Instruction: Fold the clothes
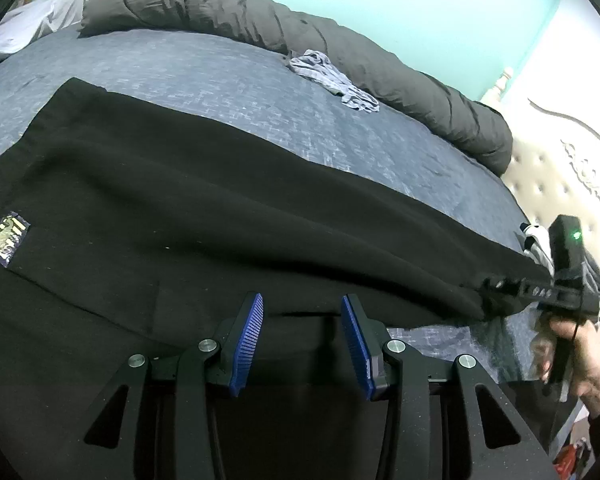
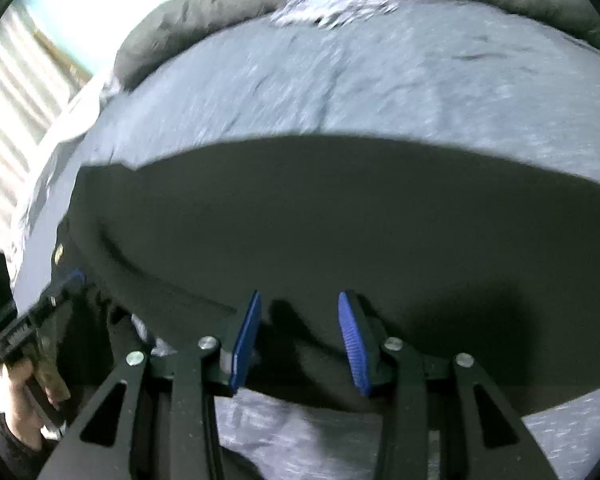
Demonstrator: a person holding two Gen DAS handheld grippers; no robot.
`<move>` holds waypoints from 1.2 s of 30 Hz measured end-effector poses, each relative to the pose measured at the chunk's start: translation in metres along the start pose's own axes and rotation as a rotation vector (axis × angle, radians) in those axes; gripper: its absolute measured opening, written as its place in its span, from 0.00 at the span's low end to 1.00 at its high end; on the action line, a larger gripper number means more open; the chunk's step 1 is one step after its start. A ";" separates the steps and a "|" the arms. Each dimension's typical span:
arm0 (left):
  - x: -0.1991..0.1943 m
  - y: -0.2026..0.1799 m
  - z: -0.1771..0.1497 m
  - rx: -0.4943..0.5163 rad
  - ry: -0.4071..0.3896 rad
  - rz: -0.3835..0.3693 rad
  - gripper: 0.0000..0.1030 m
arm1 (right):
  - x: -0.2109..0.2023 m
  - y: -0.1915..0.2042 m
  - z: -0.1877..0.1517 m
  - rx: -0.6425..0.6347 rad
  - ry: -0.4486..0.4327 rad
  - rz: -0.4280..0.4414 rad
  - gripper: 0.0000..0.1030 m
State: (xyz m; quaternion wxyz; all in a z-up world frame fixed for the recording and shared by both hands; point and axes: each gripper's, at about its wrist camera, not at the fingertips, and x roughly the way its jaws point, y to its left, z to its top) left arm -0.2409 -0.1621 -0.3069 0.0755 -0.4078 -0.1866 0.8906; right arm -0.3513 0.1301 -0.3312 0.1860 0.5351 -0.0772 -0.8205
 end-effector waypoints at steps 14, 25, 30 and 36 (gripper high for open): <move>-0.017 0.021 0.001 -0.034 -0.021 -0.001 0.43 | 0.006 0.022 -0.014 -0.100 0.072 -0.007 0.37; -0.039 0.063 0.009 -0.122 -0.077 0.042 0.43 | 0.017 0.070 0.062 -0.215 -0.030 0.000 0.51; -0.042 0.085 0.009 -0.157 -0.088 0.074 0.43 | 0.043 0.117 0.094 -0.324 -0.027 0.043 0.53; -0.044 0.102 0.005 -0.189 -0.086 0.077 0.43 | 0.080 0.169 0.110 -0.457 0.024 0.073 0.53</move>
